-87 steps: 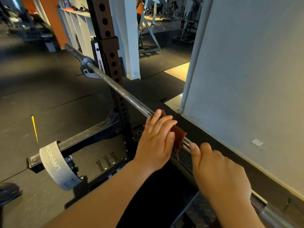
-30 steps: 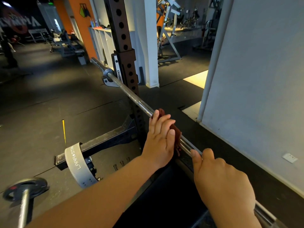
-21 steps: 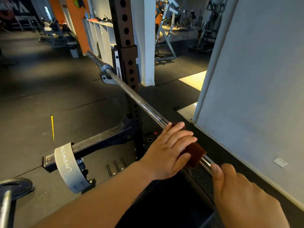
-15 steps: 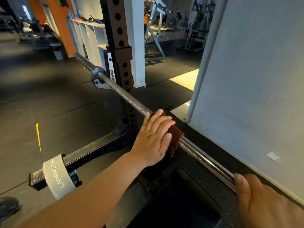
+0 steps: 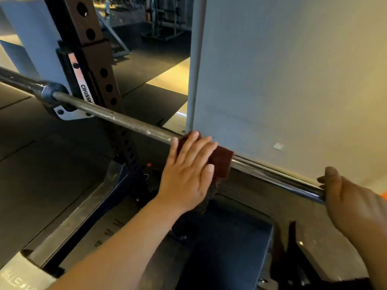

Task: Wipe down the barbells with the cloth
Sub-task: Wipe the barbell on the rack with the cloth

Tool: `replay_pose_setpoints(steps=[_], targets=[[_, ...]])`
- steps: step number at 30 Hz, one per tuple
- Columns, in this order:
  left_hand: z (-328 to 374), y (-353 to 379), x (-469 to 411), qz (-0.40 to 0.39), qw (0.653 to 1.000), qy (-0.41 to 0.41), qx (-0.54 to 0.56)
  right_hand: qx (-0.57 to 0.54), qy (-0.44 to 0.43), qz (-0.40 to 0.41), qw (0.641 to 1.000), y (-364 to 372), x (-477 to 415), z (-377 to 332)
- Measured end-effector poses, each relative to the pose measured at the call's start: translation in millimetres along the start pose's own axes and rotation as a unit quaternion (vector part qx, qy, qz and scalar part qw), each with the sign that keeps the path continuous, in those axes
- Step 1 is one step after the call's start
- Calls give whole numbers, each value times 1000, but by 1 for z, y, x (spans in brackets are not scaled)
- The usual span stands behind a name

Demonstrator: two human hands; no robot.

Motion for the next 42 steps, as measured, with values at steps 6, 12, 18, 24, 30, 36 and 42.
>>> replay_pose_setpoints(steps=[6,12,18,24,30,36,42], targets=[[7,5,-13,-28,988,-150,22,40,9,-47,998,-11,16,-27],[83,-4,-16,-44,996,77,16,35,-17,-45,998,-14,21,-28],[1,0,-18,-9,1000,18,3,55,-12,-25,998,-13,22,-24],[35,2,-17,-6,998,-50,39,55,4,2,998,-15,22,-24],[3,3,-16,21,999,50,-3,54,-7,17,998,-13,22,-21],[-39,0,-15,51,982,-173,45,69,10,24,997,-11,19,-23],[36,1,-10,28,999,-3,41,65,26,16,997,-12,21,-21]])
Point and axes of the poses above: each hand's wrist, its own x-axis away from the middle knuckle, its own y-axis out of the palm, z = x × y, the point moved 8 cm from there along -x, towards the middle knuckle, and after that the axes turned 15 degrees about -x, right-handed, at the moved point
